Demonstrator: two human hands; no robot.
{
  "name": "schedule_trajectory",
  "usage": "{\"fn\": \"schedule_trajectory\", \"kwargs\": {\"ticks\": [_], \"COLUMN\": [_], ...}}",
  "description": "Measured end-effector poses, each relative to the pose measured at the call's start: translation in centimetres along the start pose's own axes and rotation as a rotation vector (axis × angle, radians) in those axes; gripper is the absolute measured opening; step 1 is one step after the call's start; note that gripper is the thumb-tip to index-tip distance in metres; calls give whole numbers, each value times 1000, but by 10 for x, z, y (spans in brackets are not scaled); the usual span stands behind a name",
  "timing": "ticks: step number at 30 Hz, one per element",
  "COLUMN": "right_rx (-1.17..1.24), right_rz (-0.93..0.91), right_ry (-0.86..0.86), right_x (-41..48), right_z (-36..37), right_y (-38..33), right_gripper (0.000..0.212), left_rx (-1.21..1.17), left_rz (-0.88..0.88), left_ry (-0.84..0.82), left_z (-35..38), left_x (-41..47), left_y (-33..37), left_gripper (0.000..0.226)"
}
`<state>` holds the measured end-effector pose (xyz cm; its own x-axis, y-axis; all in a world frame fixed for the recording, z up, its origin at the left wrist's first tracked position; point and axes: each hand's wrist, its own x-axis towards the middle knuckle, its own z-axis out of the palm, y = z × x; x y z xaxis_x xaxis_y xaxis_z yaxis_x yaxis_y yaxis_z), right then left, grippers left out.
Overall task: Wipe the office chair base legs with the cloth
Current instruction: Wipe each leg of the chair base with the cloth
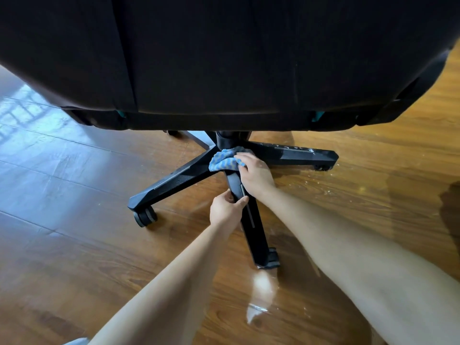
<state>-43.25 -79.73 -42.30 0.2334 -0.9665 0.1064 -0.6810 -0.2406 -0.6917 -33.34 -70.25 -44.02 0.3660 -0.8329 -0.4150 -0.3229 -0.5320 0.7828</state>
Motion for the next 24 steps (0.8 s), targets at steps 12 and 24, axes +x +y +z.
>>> {"fn": "schedule_trajectory", "kwargs": {"ticks": [12, 24], "right_rx": [266, 394], "right_rz": [444, 586], "right_ry": [85, -57], "right_x": [-80, -8], "right_z": [10, 0], "right_y": [20, 19], "right_gripper": [31, 56], "left_rx": [-189, -189], "left_rz": [-82, -139], "left_ry": [16, -6], "left_z": [8, 9], "left_x": [14, 17], "left_y": [-11, -9], "left_gripper": [80, 64]}}
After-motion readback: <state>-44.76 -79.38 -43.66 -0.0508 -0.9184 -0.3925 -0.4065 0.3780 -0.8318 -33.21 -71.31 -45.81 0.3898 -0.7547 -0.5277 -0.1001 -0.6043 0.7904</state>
